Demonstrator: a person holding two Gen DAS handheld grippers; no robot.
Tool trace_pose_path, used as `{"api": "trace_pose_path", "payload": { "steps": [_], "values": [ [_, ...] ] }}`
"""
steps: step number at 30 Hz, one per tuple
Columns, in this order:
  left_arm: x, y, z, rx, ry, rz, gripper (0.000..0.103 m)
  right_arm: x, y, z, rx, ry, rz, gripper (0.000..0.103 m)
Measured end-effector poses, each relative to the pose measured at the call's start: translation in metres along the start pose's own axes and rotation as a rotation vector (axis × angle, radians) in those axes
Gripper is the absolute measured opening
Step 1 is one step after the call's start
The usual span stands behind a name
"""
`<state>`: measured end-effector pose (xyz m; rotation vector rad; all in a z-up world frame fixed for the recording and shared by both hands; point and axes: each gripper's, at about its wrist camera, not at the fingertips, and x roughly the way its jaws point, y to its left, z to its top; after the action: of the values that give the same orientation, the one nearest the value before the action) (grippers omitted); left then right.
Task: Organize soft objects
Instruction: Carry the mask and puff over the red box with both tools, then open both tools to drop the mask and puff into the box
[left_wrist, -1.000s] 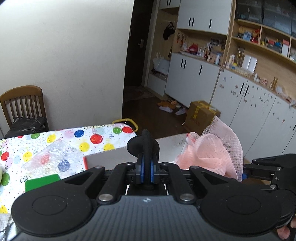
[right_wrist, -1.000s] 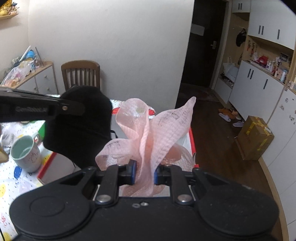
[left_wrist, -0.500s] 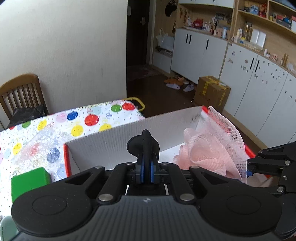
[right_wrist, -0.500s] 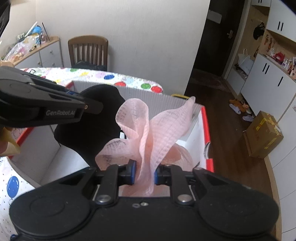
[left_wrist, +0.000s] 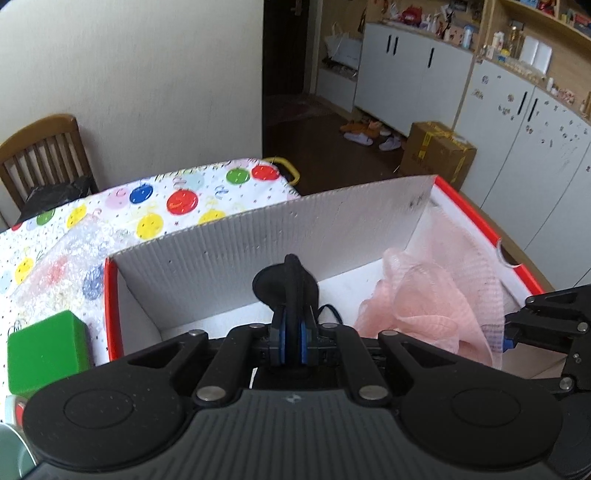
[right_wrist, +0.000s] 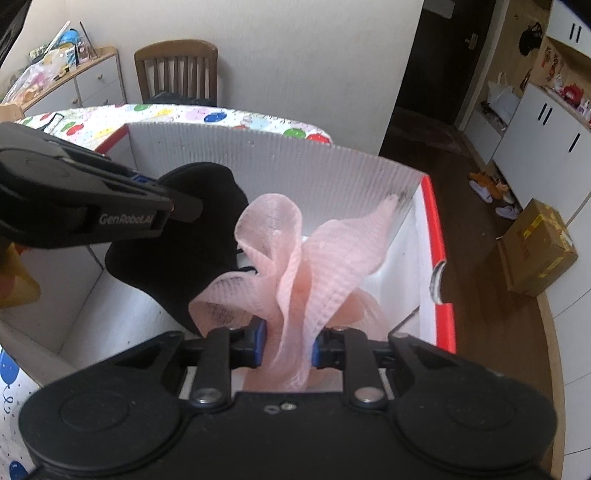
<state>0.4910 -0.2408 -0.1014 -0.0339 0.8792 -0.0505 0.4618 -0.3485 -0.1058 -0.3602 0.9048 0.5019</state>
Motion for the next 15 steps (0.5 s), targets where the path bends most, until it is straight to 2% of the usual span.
{"api": "trace_pose_path", "payload": {
  "steps": [6, 9, 11, 12, 14, 15],
  "values": [
    [0.0067, 0.0041, 0.0021, -0.010, 0.042, 0.003, 0.010, 0.0062, -0.0016, -0.0021, -0.001, 0.031, 0.009, 0.031],
    [0.0082, 0.0055, 0.0022, -0.014, 0.051, 0.007, 0.011, 0.0065, -0.0028, -0.0008, 0.003, 0.035, 0.019, 0.045],
    [0.0084, 0.0059, 0.0020, -0.018, 0.059, 0.009, 0.017, 0.0050, -0.0023, -0.0017, 0.005, 0.030, 0.028, 0.056],
    [0.0080, 0.0059, 0.0018, -0.017, 0.060, 0.009, 0.024, 0.0037, -0.0022, -0.0016, 0.005, 0.025, 0.034, 0.063],
    [0.0059, 0.0051, 0.0009, -0.010, 0.056, 0.006, 0.042, 0.0000, -0.0021, -0.0020, 0.003, 0.016, 0.041, 0.067],
    [0.0041, 0.0045, 0.0006, -0.005, 0.052, 0.005, 0.059, -0.0015, -0.0019, -0.0019, 0.002, 0.016, 0.042, 0.067]
  ]
}}
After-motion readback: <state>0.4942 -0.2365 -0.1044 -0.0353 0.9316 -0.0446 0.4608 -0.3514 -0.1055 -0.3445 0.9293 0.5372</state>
